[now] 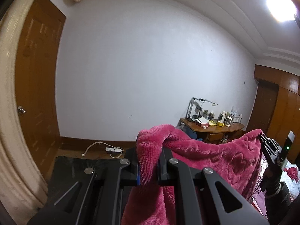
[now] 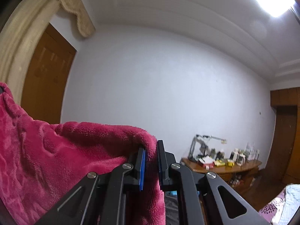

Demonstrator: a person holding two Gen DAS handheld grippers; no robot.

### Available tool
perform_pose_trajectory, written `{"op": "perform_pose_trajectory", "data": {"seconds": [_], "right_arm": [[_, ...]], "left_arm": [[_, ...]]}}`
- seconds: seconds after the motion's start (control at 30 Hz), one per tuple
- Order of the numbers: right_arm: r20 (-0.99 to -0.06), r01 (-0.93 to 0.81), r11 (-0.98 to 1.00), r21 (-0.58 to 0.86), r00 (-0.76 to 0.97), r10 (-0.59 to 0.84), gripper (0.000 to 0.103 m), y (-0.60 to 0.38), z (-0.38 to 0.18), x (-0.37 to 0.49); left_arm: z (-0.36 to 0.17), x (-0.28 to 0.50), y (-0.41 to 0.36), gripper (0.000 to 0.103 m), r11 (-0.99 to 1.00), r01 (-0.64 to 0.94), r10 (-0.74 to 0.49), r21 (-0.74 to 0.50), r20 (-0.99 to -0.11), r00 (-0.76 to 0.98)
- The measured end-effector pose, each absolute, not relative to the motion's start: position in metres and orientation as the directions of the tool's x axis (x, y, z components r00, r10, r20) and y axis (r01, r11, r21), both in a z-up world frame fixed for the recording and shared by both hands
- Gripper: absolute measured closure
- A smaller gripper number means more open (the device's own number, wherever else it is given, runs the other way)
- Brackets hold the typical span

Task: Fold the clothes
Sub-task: 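Lower the fleece onto the bed and open both grippers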

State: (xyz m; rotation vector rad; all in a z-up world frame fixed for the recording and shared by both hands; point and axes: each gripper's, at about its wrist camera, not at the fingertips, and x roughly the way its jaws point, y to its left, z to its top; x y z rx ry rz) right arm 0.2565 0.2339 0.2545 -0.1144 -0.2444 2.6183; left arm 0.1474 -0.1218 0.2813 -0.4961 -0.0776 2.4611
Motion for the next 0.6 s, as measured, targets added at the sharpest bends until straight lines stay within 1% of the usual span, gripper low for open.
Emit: {"op": "perform_pose_trajectory", "data": {"seconds": [0.1,0.23,0.37,0.43,0.5,0.53,0.6], "right_arm": [[-0.107,-0.494,-0.845,-0.204,-0.847,0.521,0.092,0.245,0.233,0.202],[-0.243,-0.494,-0.842,-0.218,-0.808,0.537,0.092,0.263,0.181,0.134],[-0.407,-0.465,-0.849,-0.251,-0.745,0.528,0.092,0.281,0.112,0.08],[-0.486,-0.444,-0.855,-0.269,-0.704,0.518,0.091,0.288,0.078,0.057],[-0.561,-0.421,-0.861,-0.284,-0.656,0.505,0.091,0.296,0.043,0.034],[-0.601,-0.398,-0.868,-0.297,-0.628,0.494,0.091,0.297,0.025,0.025],[-0.679,-0.339,-0.881,-0.331,-0.563,0.472,0.09,0.295,-0.013,0.011]], "left_arm": [[0.257,0.086,-0.094,0.09,-0.804,-0.566,0.586,-0.184,-0.408,-0.7],[0.207,0.009,-0.059,0.09,-0.805,-0.555,0.569,-0.208,-0.533,-0.626],[0.127,-0.062,-0.022,0.089,-0.825,-0.521,0.51,-0.217,-0.684,-0.522],[0.078,-0.092,-0.004,0.087,-0.84,-0.497,0.463,-0.217,-0.764,-0.449],[0.031,-0.109,0.012,0.085,-0.855,-0.481,0.402,-0.191,-0.831,-0.384],[0.006,-0.116,0.02,0.084,-0.863,-0.475,0.367,-0.175,-0.862,-0.349],[-0.015,-0.115,0.017,0.083,-0.872,-0.454,0.349,-0.183,-0.883,-0.315]]}}
